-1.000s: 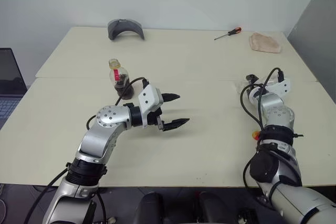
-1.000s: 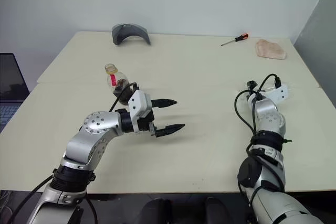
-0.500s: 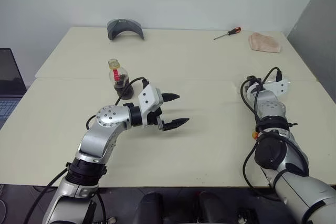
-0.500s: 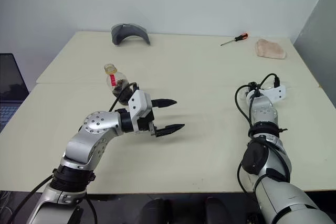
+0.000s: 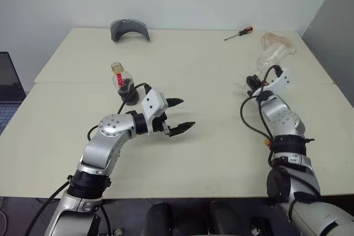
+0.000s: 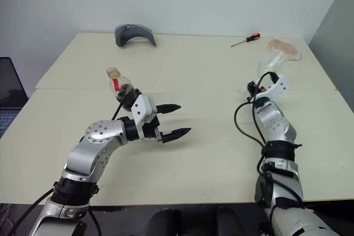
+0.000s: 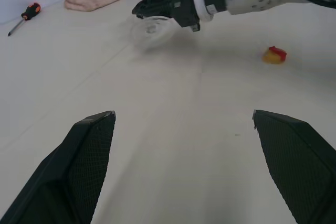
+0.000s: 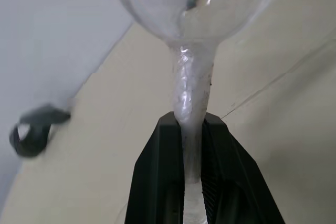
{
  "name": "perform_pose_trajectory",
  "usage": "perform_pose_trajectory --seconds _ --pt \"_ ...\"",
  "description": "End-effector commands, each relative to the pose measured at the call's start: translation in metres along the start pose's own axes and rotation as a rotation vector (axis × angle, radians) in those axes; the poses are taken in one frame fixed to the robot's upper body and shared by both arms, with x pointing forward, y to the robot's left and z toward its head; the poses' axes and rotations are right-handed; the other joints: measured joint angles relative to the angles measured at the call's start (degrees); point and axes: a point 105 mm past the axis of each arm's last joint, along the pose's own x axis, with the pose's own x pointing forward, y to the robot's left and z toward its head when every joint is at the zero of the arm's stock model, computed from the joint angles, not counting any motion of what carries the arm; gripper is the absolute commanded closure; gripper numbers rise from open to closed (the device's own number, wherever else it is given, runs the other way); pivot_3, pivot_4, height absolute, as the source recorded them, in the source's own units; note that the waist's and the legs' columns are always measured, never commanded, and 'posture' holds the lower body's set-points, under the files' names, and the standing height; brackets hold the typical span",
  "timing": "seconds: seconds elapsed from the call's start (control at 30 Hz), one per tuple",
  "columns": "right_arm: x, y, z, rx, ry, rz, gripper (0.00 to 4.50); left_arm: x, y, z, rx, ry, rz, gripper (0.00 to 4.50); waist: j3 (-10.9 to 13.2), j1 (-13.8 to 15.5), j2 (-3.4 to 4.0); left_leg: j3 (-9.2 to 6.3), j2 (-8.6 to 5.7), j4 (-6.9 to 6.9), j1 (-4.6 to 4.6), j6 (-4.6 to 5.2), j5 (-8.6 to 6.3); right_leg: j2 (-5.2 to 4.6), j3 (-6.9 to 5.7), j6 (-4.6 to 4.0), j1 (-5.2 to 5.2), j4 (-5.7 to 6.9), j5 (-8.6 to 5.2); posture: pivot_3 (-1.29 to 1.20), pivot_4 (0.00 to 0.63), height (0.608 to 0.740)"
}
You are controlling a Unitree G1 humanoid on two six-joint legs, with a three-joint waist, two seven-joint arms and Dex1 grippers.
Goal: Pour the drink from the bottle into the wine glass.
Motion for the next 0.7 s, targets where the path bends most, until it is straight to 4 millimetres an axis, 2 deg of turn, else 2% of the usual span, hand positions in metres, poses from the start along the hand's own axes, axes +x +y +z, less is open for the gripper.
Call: perform_pose_trajectory --seconds 0.03,0.1,0.2,0.5,0.7 --pt "-0.020 0.062 -0.011 -0.449 -0.076 0.288 4.36 -0.015 0.006 0.007 0.016 -0.025 0.071 0.00 0.0 -0.1 0.00 0.00 0.01 -0.04 0.00 0.00 0.00 0.02 0.01 0.00 0.00 -0.06 0.00 0.00 0.150 0.740" --pt "-0.030 0.078 -0.024 -0.636 -0.137 0.375 4.36 -0.020 0.007 0.004 0.005 -0.018 0.095 0.00 0.0 -0.1 0.00 -0.01 0.02 -0.05 0.00 0.00 0.00 0.04 0.00 0.00 0.00 -0.12 0.00 0.00 0.150 0.740" --pt "-0.038 0.094 -0.045 -0.744 -0.191 0.474 4.36 -0.027 0.007 0.000 -0.004 -0.009 0.134 0.00 0.0 0.1 -0.01 -0.01 0.00 0.00 -0.01 -0.01 0.00 0.03 -0.02 0.01 0.00 -0.12 0.01 0.00 0.150 0.740" --pt "-0.014 0.107 -0.078 -0.707 -0.233 0.471 4.36 -0.040 0.014 -0.002 -0.002 -0.003 0.227 0.00 0.0 0.2 -0.08 -0.07 -0.02 0.17 0.05 -0.03 0.02 -0.01 -0.08 0.06 0.18 -0.15 0.07 0.00 0.150 0.740" --pt "0.003 0.099 -0.096 -0.633 -0.163 0.418 4.36 -0.046 0.029 0.003 -0.027 -0.026 0.300 0.00 0.0 0.2 -0.08 -0.07 -0.01 0.17 0.06 -0.04 0.02 -0.03 -0.09 0.03 0.19 -0.13 0.09 0.00 0.150 0.740"
